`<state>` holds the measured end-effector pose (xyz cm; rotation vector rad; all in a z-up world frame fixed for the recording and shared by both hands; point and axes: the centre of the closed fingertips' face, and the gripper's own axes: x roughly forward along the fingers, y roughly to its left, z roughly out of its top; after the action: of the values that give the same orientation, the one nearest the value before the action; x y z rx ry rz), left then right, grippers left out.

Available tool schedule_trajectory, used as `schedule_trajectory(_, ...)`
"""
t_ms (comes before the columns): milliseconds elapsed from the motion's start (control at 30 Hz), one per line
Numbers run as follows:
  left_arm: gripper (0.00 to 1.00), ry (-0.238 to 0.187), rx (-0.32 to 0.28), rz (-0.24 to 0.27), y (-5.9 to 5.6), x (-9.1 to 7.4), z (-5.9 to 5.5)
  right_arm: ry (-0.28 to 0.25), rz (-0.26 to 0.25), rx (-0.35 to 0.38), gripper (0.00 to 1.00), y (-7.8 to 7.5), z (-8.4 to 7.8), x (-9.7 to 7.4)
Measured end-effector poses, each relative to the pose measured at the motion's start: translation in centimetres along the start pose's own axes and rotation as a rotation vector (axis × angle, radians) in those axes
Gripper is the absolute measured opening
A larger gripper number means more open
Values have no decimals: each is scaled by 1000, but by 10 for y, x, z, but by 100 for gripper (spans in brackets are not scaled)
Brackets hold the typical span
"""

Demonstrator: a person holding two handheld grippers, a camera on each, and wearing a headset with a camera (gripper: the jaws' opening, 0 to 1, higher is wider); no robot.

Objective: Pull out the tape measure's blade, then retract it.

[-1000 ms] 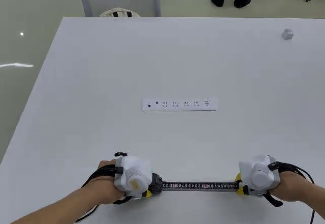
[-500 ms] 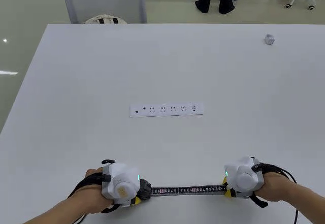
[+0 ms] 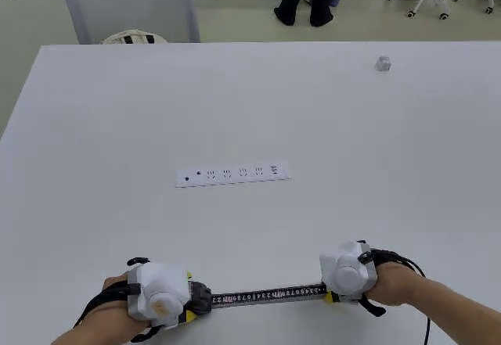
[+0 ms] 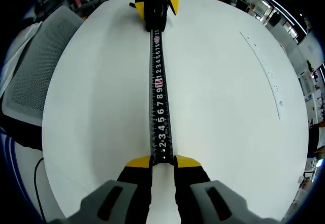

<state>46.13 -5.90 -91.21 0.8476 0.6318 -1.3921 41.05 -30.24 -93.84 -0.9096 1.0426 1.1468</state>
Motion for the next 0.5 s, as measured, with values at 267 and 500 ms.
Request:
schedule_trajectory(267,40,-24,-69,48,4,-6,2,-10,-28,19,16,-1,0,-1)
schedule_trajectory(500,43,-42,-132,90,7,-10,2,-35,-52,72,18,-3,2,-2)
